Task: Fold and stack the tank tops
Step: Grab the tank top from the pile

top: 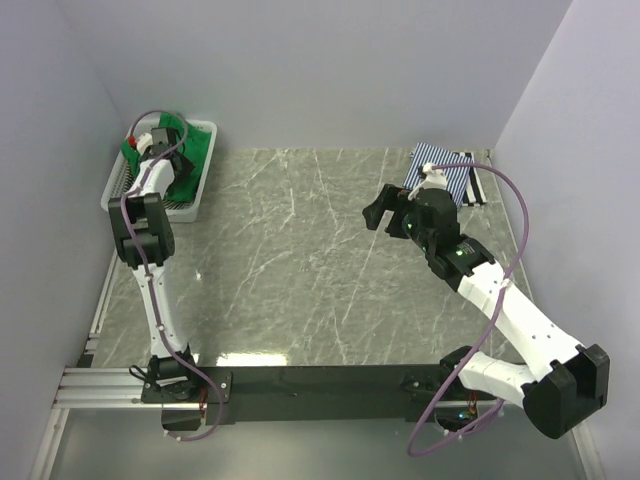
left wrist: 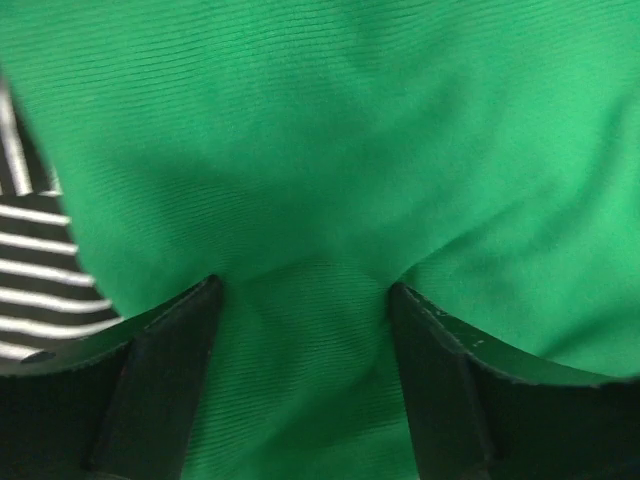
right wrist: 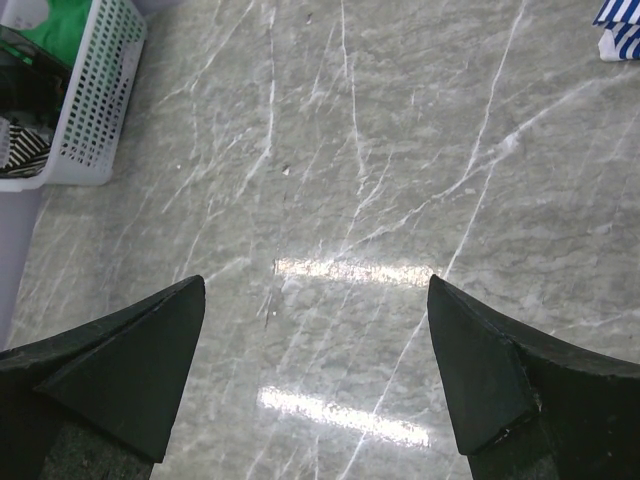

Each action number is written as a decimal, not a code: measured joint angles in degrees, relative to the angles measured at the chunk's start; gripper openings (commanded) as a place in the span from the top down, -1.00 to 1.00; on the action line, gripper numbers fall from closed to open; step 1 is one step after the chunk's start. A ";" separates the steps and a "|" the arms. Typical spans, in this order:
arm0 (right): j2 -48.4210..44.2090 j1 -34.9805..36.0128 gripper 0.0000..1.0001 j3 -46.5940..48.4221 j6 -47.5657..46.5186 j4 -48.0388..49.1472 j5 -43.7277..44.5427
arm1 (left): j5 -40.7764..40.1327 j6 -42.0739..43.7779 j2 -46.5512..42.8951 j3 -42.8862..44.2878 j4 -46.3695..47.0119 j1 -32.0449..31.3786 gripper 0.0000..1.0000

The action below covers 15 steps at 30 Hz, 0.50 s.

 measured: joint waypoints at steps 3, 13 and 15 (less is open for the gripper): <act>0.07 0.00 -0.95 0.00 0.02 0.00 0.04 | 0.87 -0.02 1.11 0.85 0.04 0.26 -0.33; 1.01 0.00 -0.95 -0.02 0.00 -0.02 0.33 | 2.12 -0.13 1.11 1.86 1.36 0.33 0.56; 1.09 0.00 -0.95 0.00 0.00 -0.02 0.52 | 2.49 -0.17 1.11 1.86 1.68 0.35 0.76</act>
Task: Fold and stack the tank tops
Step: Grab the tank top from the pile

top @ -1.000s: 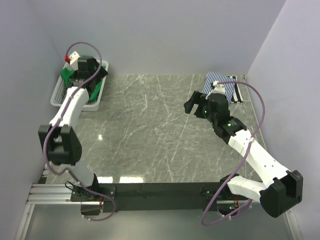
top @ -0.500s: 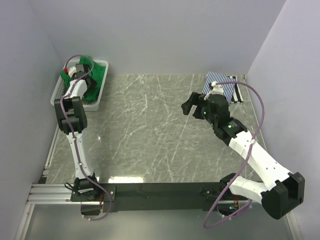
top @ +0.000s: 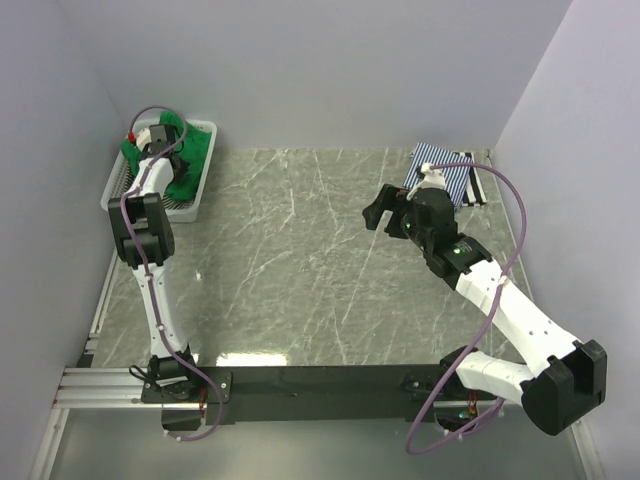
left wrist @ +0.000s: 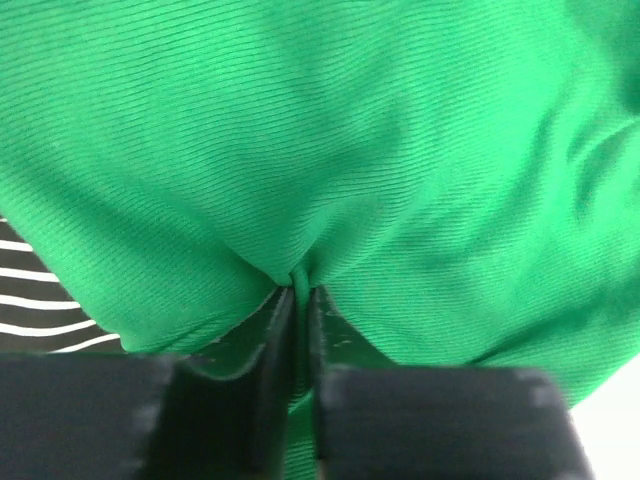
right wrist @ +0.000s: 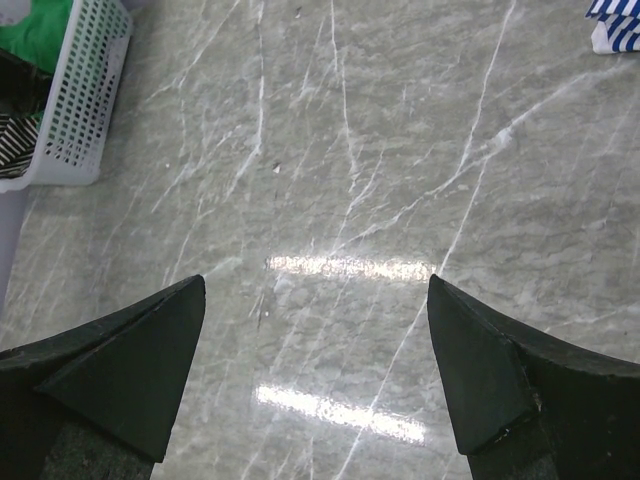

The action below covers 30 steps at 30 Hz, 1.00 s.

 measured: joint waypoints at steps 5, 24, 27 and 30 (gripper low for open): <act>0.02 0.00 -0.95 -0.02 -0.02 0.00 0.48 | 0.92 0.15 0.00 0.04 0.31 0.00 0.99; 0.04 0.00 -0.94 0.00 -0.04 0.02 0.79 | 2.71 4.20 -10.54 1.16 4.11 0.04 0.99; 0.04 0.00 -0.94 -0.02 -0.04 0.02 0.79 | 3.43 4.59 -12.87 2.25 4.94 0.02 0.99; 0.04 0.00 -0.94 -0.02 -0.13 0.02 0.79 | 3.96 5.44 -14.91 3.23 5.53 -0.09 0.99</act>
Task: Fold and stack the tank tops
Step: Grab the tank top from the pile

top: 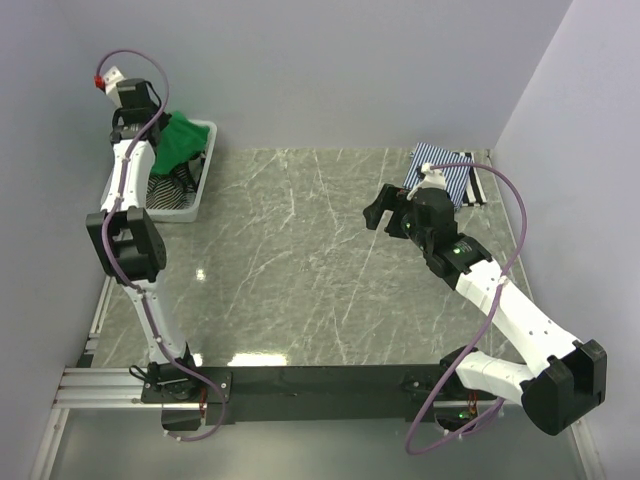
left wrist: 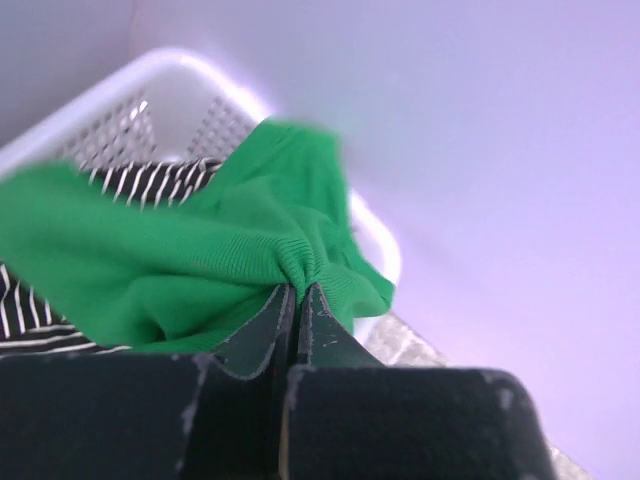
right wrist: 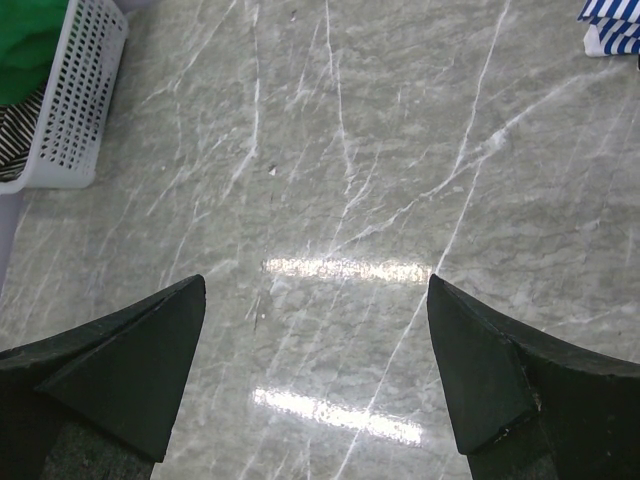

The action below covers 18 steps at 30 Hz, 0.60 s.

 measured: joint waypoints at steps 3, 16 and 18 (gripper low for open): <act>0.00 0.00 -0.94 0.00 -0.13 0.02 -0.02 | 0.13 1.42 -1.77 1.05 0.00 -0.68 0.99; 0.00 0.00 -0.94 0.02 -0.50 0.37 -0.04 | -1.77 10.05 -15.23 3.89 0.92 -13.68 0.99; -0.02 0.00 -0.94 0.00 -0.55 0.48 -0.07 | -2.16 10.88 -18.56 3.34 1.92 -16.98 0.99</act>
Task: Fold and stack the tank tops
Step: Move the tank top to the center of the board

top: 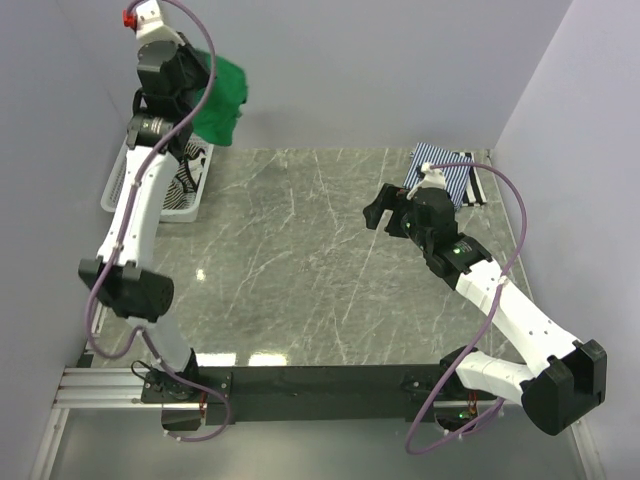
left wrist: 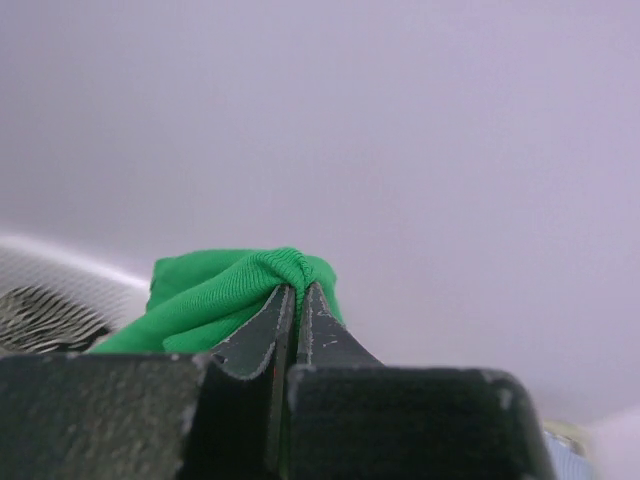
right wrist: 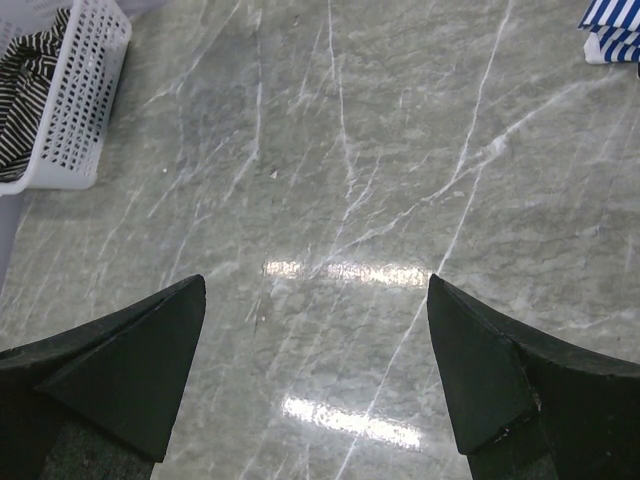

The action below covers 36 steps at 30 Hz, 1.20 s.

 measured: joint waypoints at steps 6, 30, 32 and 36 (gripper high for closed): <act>-0.85 0.00 -0.94 -0.13 0.02 1.33 -0.35 | -2.34 0.11 -13.33 -12.63 6.58 -12.11 0.99; 13.57 18.69 -0.84 -4.98 0.48 6.82 6.97 | 5.20 -22.91 -24.76 -66.38 7.32 -29.22 0.67; 16.72 19.85 -0.82 -4.96 0.79 7.34 6.84 | 6.80 -23.78 -24.63 -67.58 7.26 -27.45 0.36; 21.66 21.16 -0.81 -4.98 1.79 9.01 6.47 | 9.90 -25.29 -24.70 -71.25 7.58 -21.20 -0.25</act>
